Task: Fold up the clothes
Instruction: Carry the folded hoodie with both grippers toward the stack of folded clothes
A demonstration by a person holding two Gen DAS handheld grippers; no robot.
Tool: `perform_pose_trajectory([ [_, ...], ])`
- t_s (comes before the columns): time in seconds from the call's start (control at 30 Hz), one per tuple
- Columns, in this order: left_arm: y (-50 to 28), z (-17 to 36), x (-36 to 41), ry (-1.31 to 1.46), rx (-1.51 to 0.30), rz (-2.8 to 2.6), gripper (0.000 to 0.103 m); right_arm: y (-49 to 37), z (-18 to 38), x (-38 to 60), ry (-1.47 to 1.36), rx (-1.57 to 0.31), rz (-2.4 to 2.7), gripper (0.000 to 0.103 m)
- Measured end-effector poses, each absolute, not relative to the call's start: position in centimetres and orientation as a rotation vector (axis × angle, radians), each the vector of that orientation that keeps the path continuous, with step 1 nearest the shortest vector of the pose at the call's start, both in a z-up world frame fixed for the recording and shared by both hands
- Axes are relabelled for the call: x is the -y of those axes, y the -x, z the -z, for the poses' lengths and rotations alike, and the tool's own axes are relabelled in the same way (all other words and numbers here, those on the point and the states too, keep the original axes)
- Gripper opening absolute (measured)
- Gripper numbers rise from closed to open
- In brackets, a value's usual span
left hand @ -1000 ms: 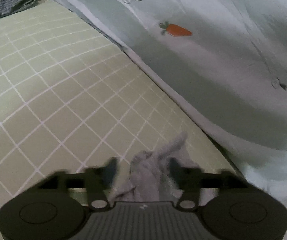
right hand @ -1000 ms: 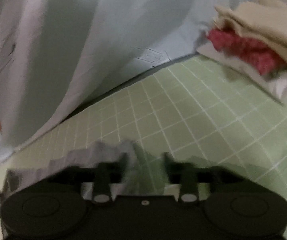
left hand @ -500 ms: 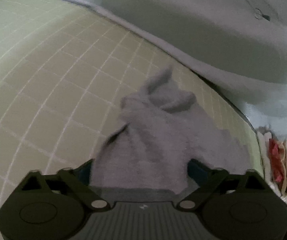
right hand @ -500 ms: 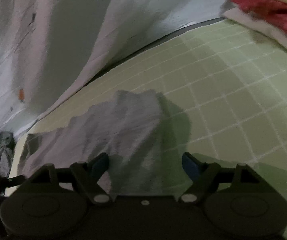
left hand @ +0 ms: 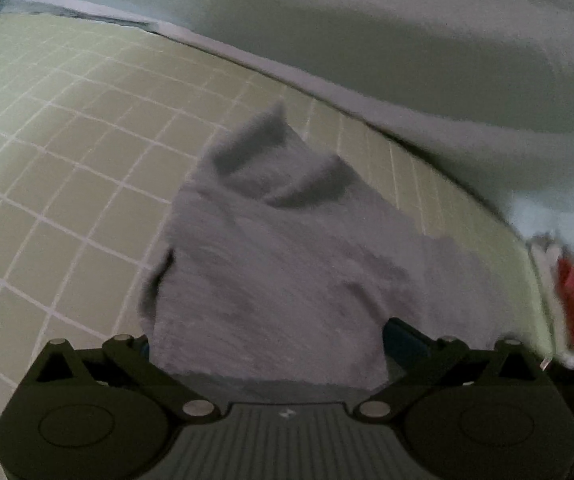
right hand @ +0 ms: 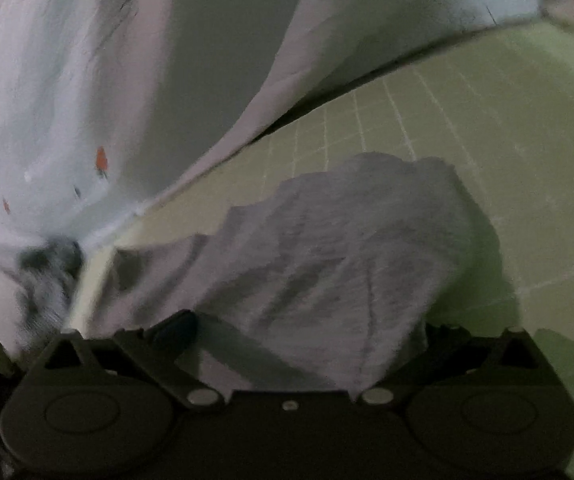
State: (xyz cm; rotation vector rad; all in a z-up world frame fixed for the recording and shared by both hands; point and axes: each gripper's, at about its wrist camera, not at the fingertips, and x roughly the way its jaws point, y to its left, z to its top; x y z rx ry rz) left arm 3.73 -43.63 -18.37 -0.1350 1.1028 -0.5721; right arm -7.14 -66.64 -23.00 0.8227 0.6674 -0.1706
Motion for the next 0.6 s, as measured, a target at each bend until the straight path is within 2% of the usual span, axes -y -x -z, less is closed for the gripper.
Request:
perform_pose_trajectory([
  [0.1,-3.3,18.3,44.2,0.107,-1.119,0.571,0.095,6.8,23.7,66.4,-0.945,-0.638,0.111,0.103],
  [0.13,-3.2,18.2,44.1,0.123,-1.123,0.570,0.088,6.6,23.8,66.1,-0.950,-0.632,0.105,0.102],
  [0.17,-3.1,18.2,43.8,0.145,-1.127,0.573,0.079,6.6,23.8,65.8,-0.951,-0.631,0.123,0.092],
  [0.2,-3.0,18.3,43.4,0.167,-1.130,0.577,0.073,6.6,23.8,65.6,-0.951,-0.630,0.144,0.084],
  [0.23,-2.9,18.3,42.9,0.186,-1.129,0.582,0.064,6.6,23.9,65.6,-0.981,-0.631,0.166,0.068],
  [0.33,-2.1,18.1,41.6,0.226,-1.103,0.602,0.044,7.4,24.2,65.1,-1.047,-0.611,0.181,0.053],
  [0.37,-1.7,17.8,41.2,0.237,-1.095,0.611,0.043,7.7,24.1,64.9,-1.057,-0.603,0.185,0.048],
  [0.47,0.4,16.7,40.2,0.237,-1.072,0.649,0.039,9.1,22.7,63.9,-1.074,-0.615,0.217,0.044],
  [0.6,4.5,15.1,38.4,0.226,-1.054,0.732,0.039,13.1,20.5,62.2,-1.098,-0.585,0.249,0.043],
])
